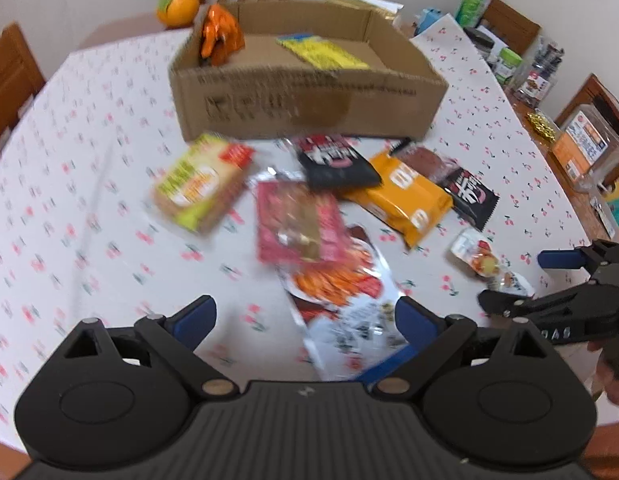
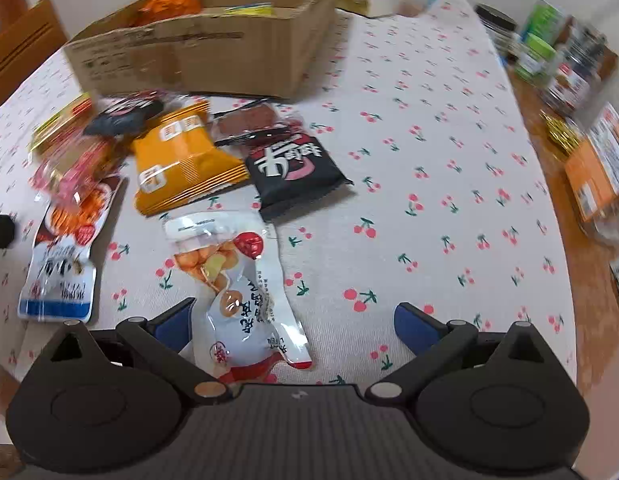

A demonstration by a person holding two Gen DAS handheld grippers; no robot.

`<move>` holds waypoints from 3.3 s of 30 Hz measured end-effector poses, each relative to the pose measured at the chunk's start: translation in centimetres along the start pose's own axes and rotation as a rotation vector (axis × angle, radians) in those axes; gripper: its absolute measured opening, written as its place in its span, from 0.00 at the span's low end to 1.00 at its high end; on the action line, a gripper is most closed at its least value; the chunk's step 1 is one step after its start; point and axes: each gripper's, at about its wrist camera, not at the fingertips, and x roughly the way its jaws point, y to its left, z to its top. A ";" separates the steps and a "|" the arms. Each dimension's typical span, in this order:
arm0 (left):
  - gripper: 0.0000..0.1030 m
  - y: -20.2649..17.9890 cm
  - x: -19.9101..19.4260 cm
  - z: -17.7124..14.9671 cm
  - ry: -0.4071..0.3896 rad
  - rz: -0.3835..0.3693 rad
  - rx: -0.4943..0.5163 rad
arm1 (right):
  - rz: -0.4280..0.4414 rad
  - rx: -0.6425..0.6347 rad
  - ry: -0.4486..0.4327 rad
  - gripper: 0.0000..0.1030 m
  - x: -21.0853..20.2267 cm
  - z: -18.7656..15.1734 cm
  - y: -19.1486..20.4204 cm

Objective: Organize snacks
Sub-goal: 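Move the left tool to the white fish-strip packet while the right tool grasps the white quail-egg packet, then close the left tool on the white fish-strip packet and lift it, then carry the fish-strip packet into the box and open the left tool while the right tool carries the egg packet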

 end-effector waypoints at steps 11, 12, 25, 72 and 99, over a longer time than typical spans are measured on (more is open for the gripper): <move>0.93 -3.7 3.2 -1.4 -0.064 0.112 -0.099 | 0.064 -0.110 -0.045 1.00 -0.1 -0.1 -0.4; 0.93 -3.8 3.6 -1.4 -0.061 0.124 -0.105 | 0.069 -0.118 -0.048 1.00 -0.1 -0.1 -0.4; 0.96 -2.5 3.2 -3.5 -0.063 0.185 -0.046 | 0.103 -0.171 -0.084 1.00 0.0 -0.2 -0.6; 0.67 -3.5 -1.3 -4.1 -0.034 0.061 0.079 | 0.204 -0.221 -0.116 0.50 -3.4 0.6 0.8; 0.66 -2.4 -6.1 10.0 -0.139 -0.032 0.277 | 0.181 -0.258 -0.226 0.50 -8.2 8.6 0.4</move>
